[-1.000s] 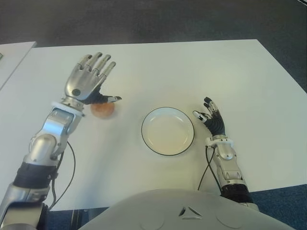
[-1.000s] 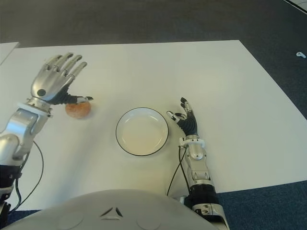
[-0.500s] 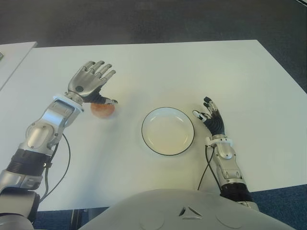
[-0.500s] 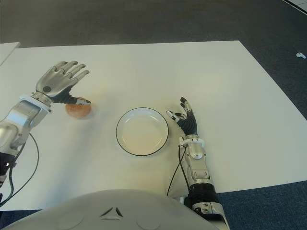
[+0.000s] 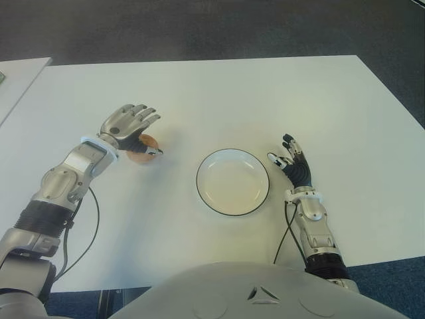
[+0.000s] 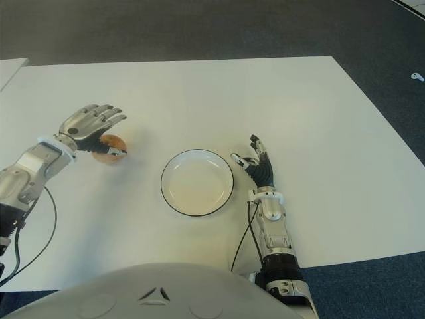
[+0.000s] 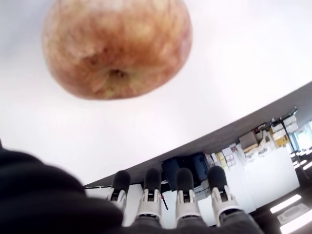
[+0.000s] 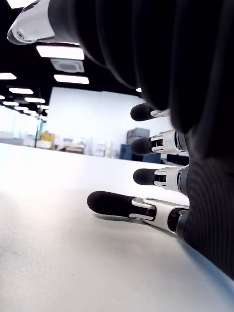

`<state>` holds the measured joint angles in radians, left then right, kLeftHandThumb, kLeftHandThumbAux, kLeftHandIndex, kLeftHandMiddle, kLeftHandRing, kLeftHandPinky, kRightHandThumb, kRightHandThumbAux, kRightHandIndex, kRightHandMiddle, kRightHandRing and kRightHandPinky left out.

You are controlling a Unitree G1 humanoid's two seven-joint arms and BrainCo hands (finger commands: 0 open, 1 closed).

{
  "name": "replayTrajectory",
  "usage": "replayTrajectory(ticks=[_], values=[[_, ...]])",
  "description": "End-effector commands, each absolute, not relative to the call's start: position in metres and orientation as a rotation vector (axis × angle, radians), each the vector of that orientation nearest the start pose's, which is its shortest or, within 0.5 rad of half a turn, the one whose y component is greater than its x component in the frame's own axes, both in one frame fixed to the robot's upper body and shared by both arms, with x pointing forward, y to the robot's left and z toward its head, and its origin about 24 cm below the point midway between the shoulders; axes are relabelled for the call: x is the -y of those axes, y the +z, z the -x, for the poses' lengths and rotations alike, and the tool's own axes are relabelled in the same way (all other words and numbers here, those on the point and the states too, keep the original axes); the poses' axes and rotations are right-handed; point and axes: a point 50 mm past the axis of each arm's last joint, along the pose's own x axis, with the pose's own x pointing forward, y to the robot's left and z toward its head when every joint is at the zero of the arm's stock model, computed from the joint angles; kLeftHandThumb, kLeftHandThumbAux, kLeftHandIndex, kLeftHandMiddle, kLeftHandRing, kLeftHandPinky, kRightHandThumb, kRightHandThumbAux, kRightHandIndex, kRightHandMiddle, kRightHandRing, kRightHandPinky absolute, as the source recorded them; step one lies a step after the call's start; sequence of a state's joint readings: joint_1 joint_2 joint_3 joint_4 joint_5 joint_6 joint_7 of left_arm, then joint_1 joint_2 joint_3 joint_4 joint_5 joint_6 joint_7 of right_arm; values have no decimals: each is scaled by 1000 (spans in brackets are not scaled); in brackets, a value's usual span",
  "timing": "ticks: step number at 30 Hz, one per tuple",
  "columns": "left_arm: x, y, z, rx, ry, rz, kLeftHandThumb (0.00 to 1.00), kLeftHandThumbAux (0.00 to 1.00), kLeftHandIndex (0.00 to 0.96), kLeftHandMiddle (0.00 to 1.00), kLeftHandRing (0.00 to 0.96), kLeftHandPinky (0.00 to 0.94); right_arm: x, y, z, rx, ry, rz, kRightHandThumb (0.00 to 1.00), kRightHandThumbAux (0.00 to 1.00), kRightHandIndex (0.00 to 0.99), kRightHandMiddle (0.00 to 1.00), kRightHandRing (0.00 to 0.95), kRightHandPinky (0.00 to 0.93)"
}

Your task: Put the apples into the plate.

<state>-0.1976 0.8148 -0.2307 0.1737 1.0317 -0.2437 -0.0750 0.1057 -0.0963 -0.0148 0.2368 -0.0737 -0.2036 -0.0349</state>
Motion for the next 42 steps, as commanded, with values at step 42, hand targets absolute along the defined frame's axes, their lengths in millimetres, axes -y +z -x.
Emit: replayTrajectory(ticks=[42], values=[[-222, -35, -256, -41, -443, -1631, 276, 270, 0, 0, 0, 0, 206, -59, -201, -396, -53, 189, 53, 607, 0, 0, 0, 0]])
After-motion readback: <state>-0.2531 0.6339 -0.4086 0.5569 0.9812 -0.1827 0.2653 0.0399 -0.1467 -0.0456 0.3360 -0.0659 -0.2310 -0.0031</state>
